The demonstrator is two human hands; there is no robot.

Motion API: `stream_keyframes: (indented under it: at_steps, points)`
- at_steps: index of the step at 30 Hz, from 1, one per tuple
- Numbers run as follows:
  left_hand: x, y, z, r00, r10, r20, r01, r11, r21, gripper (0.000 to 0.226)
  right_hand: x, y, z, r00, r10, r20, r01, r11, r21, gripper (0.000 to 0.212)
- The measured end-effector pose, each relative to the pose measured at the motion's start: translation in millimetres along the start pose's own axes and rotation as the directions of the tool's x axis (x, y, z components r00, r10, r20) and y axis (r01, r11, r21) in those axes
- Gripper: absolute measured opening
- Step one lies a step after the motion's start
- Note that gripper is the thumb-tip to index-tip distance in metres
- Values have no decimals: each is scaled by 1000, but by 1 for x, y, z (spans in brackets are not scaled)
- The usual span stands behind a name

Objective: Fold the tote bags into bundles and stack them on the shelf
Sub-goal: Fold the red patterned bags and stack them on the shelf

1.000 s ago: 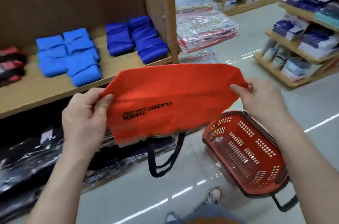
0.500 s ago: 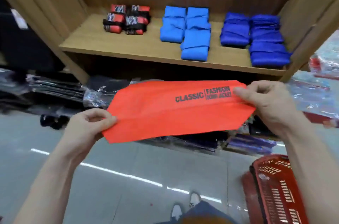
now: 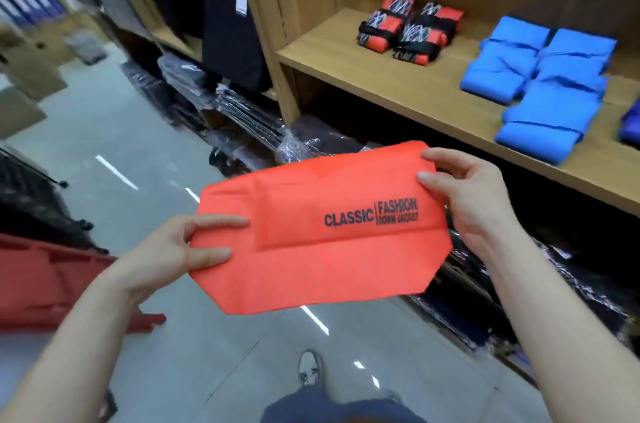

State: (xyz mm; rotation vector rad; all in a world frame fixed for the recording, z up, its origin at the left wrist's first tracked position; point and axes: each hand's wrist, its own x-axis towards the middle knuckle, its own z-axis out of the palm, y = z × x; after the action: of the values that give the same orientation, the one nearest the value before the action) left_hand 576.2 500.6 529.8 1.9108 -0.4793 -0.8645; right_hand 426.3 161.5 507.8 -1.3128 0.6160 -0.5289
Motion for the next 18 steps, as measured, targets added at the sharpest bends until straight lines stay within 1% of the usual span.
stream_keyframes:
  at_steps: [1, 2, 4, 5, 7, 10, 12, 14, 15, 16, 17, 18]
  points:
    - [3, -5, -5, 995, 4, -96, -7, 999, -38, 54, 5, -3, 9, 998, -35, 46, 35, 999, 7, 38]
    - [8, -9, -11, 981, 5, -196, -31, 991, -133, 55, 10, -6, 17, 992, -68, 109, 66, 998, 20, 43]
    - [24, -16, -25, 929, -41, -367, -111, 917, -383, 53, 19, -9, 31, 965, -108, 238, 106, 994, 23, 52]
    - [35, -17, -32, 899, -85, -429, -140, 874, -466, 49, 24, -9, 37, 951, -114, 289, 116, 993, 8, 57]
    - [60, -18, -47, 852, -164, -496, -152, 831, -535, 42, 35, -10, 50, 925, -108, 364, 131, 991, -38, 64]
    - [102, -14, -71, 821, -209, -532, -162, 808, -567, 40, 52, -11, 74, 898, -86, 432, 163, 976, -145, 77]
    - [125, -11, -89, 804, -143, -578, -218, 832, -510, 44, 64, -13, 89, 873, -51, 485, 169, 965, -201, 86]
    - [145, -6, -106, 777, 9, -629, -281, 899, -335, 56, 77, -14, 103, 860, -6, 509, 149, 959, -241, 90]
    - [152, -4, -110, 763, 96, -639, -312, 921, -234, 61, 82, -14, 107, 885, 6, 466, 126, 960, -251, 87]
    - [164, 2, -118, 755, 179, -631, -345, 927, -150, 64, 90, -12, 115, 929, -9, 371, 109, 962, -251, 81]
    - [171, 7, -121, 741, 247, -625, -377, 923, -82, 66, 95, -10, 118, 969, -38, 243, 105, 958, -268, 74]
    - [182, 14, -125, 723, 301, -622, -406, 913, -30, 66, 100, -9, 124, 989, -91, 114, 121, 949, -292, 67]
